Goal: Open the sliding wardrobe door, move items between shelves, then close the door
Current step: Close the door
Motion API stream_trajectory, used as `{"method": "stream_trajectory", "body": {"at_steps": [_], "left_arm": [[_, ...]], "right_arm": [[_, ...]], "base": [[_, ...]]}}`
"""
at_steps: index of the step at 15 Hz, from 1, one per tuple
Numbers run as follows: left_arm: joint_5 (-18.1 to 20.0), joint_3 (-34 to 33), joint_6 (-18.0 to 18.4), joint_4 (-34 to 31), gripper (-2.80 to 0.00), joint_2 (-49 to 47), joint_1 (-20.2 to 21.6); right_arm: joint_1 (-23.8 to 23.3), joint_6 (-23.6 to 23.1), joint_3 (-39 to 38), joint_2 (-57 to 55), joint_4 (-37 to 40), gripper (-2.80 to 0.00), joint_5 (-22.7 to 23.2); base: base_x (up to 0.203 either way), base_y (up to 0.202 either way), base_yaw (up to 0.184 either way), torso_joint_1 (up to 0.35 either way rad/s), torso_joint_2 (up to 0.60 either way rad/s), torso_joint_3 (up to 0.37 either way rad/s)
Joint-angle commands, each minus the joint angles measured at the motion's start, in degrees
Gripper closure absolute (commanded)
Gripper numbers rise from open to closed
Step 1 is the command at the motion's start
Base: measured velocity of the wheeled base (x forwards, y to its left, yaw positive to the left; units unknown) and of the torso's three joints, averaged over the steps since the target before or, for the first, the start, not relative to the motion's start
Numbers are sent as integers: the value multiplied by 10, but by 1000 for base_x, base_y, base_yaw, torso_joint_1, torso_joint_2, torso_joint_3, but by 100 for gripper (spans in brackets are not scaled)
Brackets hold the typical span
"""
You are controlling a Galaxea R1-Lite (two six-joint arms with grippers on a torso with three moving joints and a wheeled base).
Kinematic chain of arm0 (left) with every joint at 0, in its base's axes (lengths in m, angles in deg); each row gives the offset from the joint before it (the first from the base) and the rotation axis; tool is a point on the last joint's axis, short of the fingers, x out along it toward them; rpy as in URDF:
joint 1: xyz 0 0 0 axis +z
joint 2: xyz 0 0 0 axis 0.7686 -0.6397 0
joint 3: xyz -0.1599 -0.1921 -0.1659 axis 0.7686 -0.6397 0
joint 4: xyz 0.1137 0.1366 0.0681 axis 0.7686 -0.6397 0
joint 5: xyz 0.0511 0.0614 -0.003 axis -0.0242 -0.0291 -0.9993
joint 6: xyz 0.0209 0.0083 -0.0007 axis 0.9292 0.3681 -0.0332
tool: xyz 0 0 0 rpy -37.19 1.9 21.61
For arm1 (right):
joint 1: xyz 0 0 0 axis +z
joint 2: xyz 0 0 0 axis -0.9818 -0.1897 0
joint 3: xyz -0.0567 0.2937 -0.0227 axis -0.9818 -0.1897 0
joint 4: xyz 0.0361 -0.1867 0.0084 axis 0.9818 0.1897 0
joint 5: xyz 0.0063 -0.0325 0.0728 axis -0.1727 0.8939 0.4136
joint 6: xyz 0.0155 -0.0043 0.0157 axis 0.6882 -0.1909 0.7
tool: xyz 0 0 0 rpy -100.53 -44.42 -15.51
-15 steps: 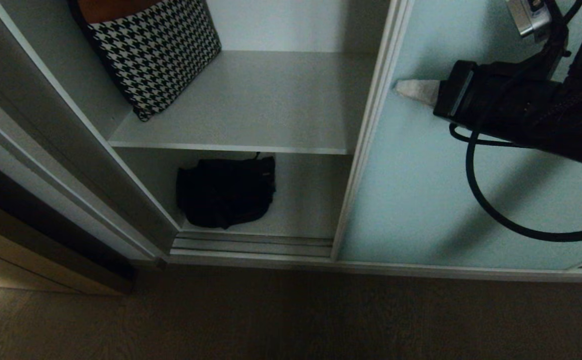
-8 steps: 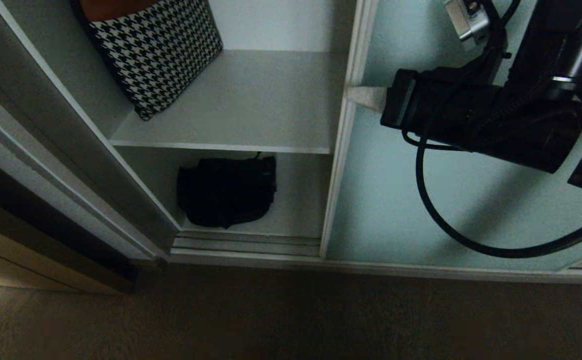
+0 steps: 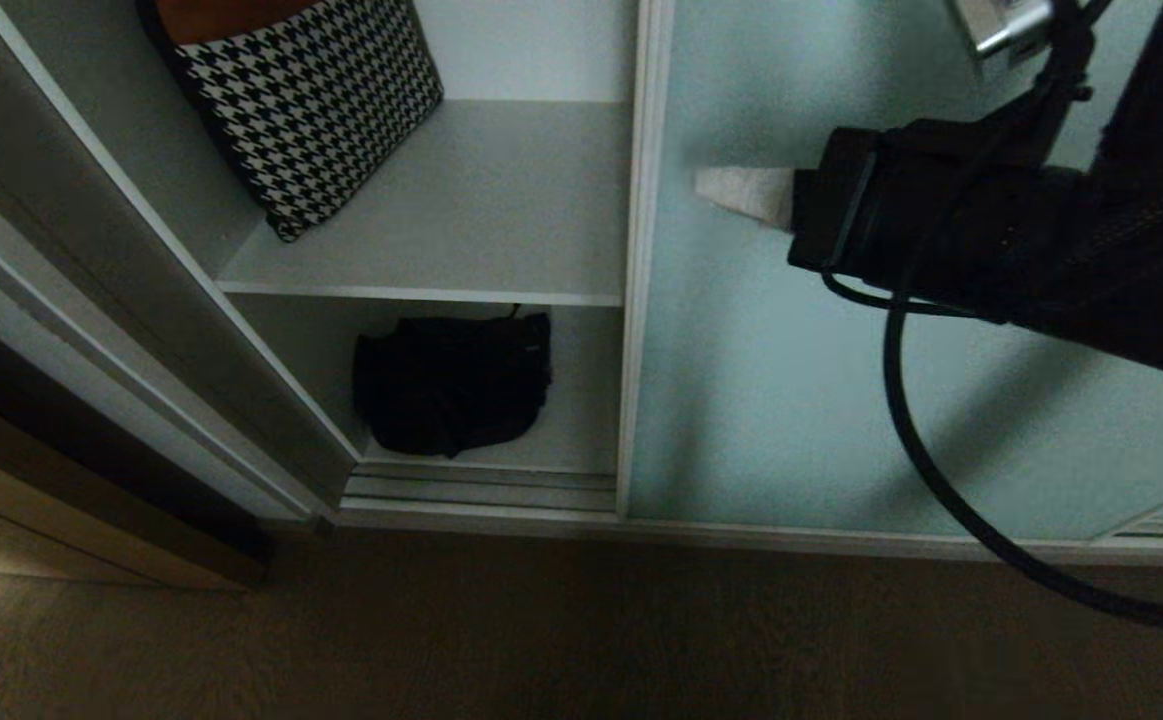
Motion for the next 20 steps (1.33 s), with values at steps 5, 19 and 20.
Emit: {"method": "stream_trajectory", "body": {"at_steps": [5, 19, 20], "left_arm": [[0, 0, 0, 0, 0, 0, 0], [0, 0, -1, 0, 0, 0, 0], [1, 0, 0, 0, 0, 0, 0]], "right_arm": [[-52, -36, -98, 174, -2, 0, 0], [-431, -101, -607, 733, 218, 0, 21], [-410, -96, -621, 747, 230, 0, 14]], "base": [[0, 0, 0, 0, 0, 0], [0, 0, 0, 0, 0, 0], [0, 0, 0, 0, 0, 0]]}}
